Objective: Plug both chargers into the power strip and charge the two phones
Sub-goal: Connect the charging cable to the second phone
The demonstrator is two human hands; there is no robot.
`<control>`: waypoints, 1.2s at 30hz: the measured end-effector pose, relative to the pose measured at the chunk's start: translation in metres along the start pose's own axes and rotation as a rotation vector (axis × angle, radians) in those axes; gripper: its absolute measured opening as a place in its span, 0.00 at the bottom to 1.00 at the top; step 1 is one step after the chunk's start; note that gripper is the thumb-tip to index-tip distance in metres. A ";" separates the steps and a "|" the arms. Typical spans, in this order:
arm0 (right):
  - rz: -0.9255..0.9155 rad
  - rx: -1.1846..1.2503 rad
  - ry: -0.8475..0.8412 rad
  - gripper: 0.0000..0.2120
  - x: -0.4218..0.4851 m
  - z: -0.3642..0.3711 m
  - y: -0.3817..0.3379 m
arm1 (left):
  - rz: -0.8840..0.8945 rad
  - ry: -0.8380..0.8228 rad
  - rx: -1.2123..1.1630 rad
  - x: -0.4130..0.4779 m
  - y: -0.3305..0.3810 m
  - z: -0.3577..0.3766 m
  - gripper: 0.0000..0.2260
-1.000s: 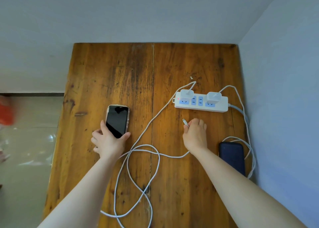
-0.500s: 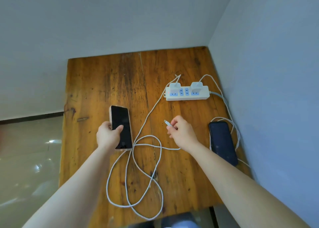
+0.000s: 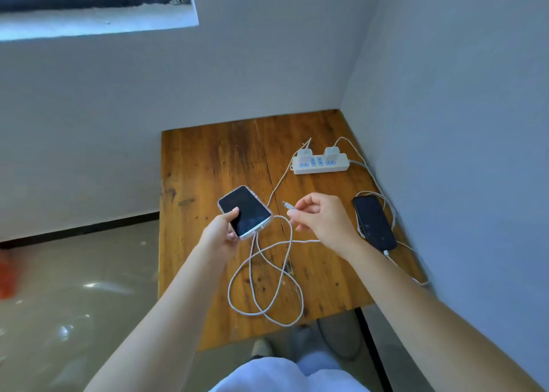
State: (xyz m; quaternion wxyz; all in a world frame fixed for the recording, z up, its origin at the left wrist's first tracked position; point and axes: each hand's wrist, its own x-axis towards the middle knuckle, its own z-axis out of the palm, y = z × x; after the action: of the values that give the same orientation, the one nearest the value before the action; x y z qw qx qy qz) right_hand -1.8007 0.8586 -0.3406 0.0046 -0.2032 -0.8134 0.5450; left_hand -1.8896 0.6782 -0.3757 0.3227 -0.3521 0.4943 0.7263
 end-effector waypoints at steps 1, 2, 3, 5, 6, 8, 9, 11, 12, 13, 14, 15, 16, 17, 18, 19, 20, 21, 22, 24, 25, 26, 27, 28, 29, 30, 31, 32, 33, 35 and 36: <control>-0.027 0.003 0.013 0.04 -0.009 -0.003 -0.008 | -0.004 -0.017 -0.021 -0.007 0.001 -0.001 0.19; -0.057 -0.004 0.027 0.04 -0.016 -0.007 -0.015 | -0.006 -0.030 -0.035 -0.014 0.002 -0.001 0.19; -0.087 -0.016 0.036 0.04 -0.023 -0.010 -0.023 | -0.005 -0.043 -0.045 -0.020 0.004 -0.001 0.20; -0.142 -0.039 0.048 0.03 -0.034 -0.018 -0.037 | -0.001 -0.068 -0.073 -0.032 0.007 0.001 0.20; -0.168 -0.052 0.054 0.03 -0.038 -0.021 -0.043 | 0.001 -0.078 -0.086 -0.037 0.008 0.002 0.20; -0.206 -0.089 0.070 0.03 -0.043 -0.028 -0.053 | 0.000 -0.092 -0.095 -0.047 0.011 0.006 0.20; -0.216 -0.107 0.073 0.03 -0.045 -0.030 -0.057 | -0.001 -0.100 -0.096 -0.052 0.013 0.008 0.20; -0.231 -0.147 0.059 0.03 -0.048 -0.032 -0.062 | -0.007 -0.115 -0.105 -0.061 0.015 0.014 0.20; -0.238 -0.174 0.046 0.03 -0.049 -0.032 -0.064 | -0.013 -0.119 -0.112 -0.064 0.016 0.018 0.20; -0.245 -0.203 0.033 0.04 -0.050 -0.031 -0.065 | -0.017 -0.124 -0.118 -0.069 0.016 0.022 0.20; -0.251 -0.231 0.023 0.05 -0.051 -0.029 -0.066 | -0.016 -0.131 -0.125 -0.073 0.016 0.026 0.20; -0.256 -0.255 0.018 0.06 -0.052 -0.028 -0.066 | -0.011 -0.134 -0.132 -0.076 0.016 0.029 0.20; -0.262 -0.273 0.015 0.07 -0.052 -0.027 -0.066 | -0.003 -0.134 -0.137 -0.079 0.015 0.033 0.20; -0.270 -0.287 0.014 0.08 -0.051 -0.026 -0.066 | 0.003 -0.133 -0.139 -0.081 0.014 0.036 0.20; -0.277 -0.298 0.012 0.08 -0.050 -0.025 -0.066 | 0.007 -0.134 -0.140 -0.083 0.013 0.039 0.20; -0.282 -0.309 0.011 0.08 -0.049 -0.025 -0.065 | 0.010 -0.134 -0.140 -0.085 0.011 0.042 0.20; -0.285 -0.321 0.012 0.07 -0.047 -0.025 -0.065 | 0.013 -0.135 -0.144 -0.086 0.010 0.045 0.20; -0.286 -0.331 0.016 0.06 -0.046 -0.025 -0.064 | 0.014 -0.135 -0.153 -0.087 0.009 0.047 0.20; -0.287 -0.338 0.021 0.05 -0.045 -0.026 -0.063 | 0.014 -0.134 -0.164 -0.087 0.009 0.050 0.20; -0.290 -0.349 0.031 0.05 -0.042 -0.027 -0.062 | 0.016 -0.129 -0.182 -0.087 0.007 0.053 0.21; -0.291 -0.356 0.038 0.05 -0.041 -0.027 -0.062 | 0.018 -0.123 -0.189 -0.087 0.006 0.055 0.21; -0.292 -0.366 0.045 0.06 -0.040 -0.028 -0.062 | 0.021 -0.119 -0.197 -0.086 0.006 0.056 0.21; -0.295 -0.380 0.053 0.06 -0.039 -0.028 -0.062 | 0.025 -0.120 -0.209 -0.085 0.005 0.057 0.21; -0.298 -0.398 0.062 0.07 -0.038 -0.028 -0.062 | 0.029 -0.124 -0.225 -0.084 0.004 0.058 0.21; -0.298 -0.418 0.069 0.08 -0.038 -0.028 -0.062 | 0.033 -0.127 -0.242 -0.083 0.003 0.059 0.21; -0.296 -0.439 0.073 0.08 -0.037 -0.029 -0.062 | 0.038 -0.128 -0.256 -0.081 0.002 0.060 0.21; -0.290 -0.459 0.074 0.08 -0.036 -0.029 -0.061 | 0.043 -0.126 -0.269 -0.079 0.002 0.061 0.20; -0.285 -0.475 0.075 0.08 -0.035 -0.029 -0.061 | 0.046 -0.123 -0.280 -0.077 0.001 0.062 0.20; -0.282 -0.490 0.077 0.08 -0.034 -0.029 -0.061 | 0.047 -0.119 -0.292 -0.075 0.000 0.062 0.19; -0.286 -0.512 0.083 0.07 -0.033 -0.029 -0.061 | 0.048 -0.110 -0.312 -0.071 -0.001 0.064 0.18; -0.292 -0.521 0.088 0.07 -0.032 -0.029 -0.061 | 0.050 -0.106 -0.315 -0.069 -0.001 0.065 0.18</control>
State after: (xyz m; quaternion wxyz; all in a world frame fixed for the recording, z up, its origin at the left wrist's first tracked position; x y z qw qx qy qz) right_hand -1.7844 0.8540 -0.2680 0.0660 -0.1020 -0.9454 0.3023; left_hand -1.8641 0.7313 -0.3018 0.2709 -0.3471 0.3651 0.8203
